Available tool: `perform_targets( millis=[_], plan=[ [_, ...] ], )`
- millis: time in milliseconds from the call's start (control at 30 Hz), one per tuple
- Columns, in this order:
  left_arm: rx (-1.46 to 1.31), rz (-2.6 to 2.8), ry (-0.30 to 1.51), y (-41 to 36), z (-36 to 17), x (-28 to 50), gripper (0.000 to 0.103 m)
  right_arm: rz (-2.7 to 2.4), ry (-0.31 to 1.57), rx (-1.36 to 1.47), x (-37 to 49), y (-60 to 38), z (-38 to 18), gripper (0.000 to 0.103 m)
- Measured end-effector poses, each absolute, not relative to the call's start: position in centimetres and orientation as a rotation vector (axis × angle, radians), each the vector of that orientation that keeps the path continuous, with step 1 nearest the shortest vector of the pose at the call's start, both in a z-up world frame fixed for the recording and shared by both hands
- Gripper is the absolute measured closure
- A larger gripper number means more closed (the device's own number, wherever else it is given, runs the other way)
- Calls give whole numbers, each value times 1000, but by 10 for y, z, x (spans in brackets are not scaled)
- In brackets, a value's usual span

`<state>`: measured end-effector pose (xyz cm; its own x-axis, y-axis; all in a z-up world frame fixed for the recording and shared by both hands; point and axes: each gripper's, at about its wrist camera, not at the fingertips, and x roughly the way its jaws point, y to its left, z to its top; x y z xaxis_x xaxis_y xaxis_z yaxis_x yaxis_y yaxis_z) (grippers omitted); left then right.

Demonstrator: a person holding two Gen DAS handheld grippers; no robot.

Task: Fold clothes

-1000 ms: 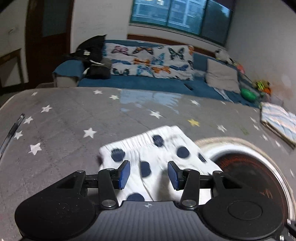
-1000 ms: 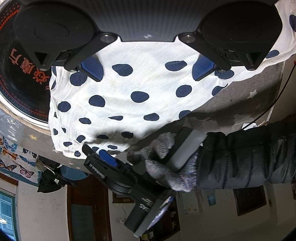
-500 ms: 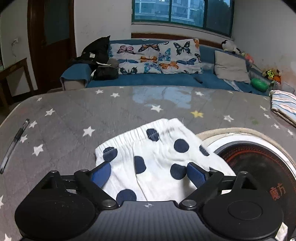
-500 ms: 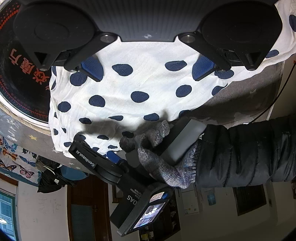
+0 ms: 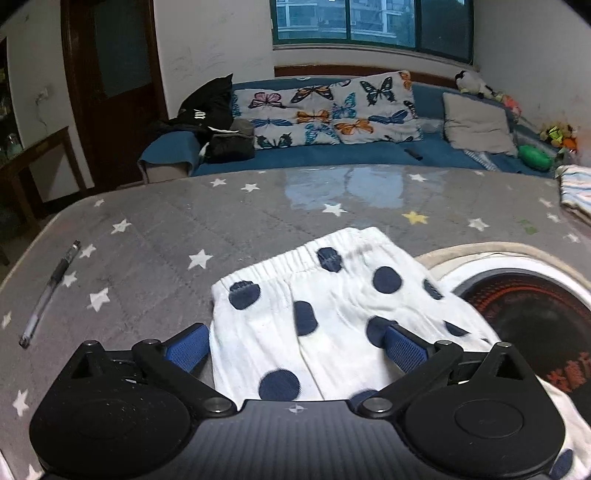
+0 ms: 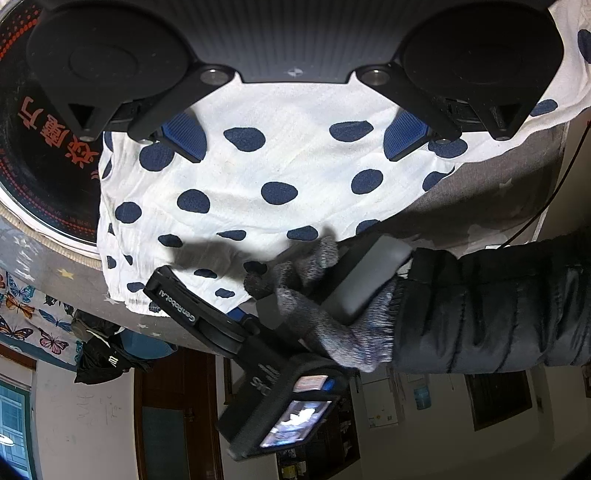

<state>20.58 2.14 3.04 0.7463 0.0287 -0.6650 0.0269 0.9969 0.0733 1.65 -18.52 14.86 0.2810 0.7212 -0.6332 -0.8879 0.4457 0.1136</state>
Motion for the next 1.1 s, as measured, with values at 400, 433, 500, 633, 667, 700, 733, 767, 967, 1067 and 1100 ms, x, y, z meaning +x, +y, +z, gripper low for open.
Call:
perform_targets(
  millis=[400, 433, 500, 633, 667, 700, 733, 767, 967, 1067, 1100],
  plan=[
    [92, 54, 728, 18, 33, 233, 0, 1097, 680, -284, 16, -186, 148, 0],
    [83, 58, 733, 19, 33, 234, 0, 1097, 679, -285, 16, -186, 148, 0],
    [64, 65, 729, 21, 36, 230, 0, 1096, 679, -289, 16, -185, 148, 0],
    [79, 66, 721, 21, 41, 215, 0, 1090, 675, -306, 14, -183, 148, 0],
    [81, 67, 721, 22, 42, 211, 0, 1087, 673, -313, 13, -183, 148, 0],
    [78, 69, 724, 22, 44, 206, 0, 1085, 671, -318, 12, -182, 148, 0],
    [76, 72, 723, 22, 45, 200, 0, 1085, 671, -318, 12, -182, 148, 0],
    [76, 72, 722, 22, 47, 195, 0, 1085, 672, -317, 12, -182, 148, 0],
    [69, 71, 712, 22, 60, 164, 0, 1084, 671, -321, 12, -181, 148, 0],
    [43, 68, 686, 21, 69, 144, 0, 1083, 670, -324, 11, -181, 148, 0],
    [33, 68, 675, 21, 73, 136, 0, 1082, 670, -327, 11, -181, 148, 0]
  ],
)
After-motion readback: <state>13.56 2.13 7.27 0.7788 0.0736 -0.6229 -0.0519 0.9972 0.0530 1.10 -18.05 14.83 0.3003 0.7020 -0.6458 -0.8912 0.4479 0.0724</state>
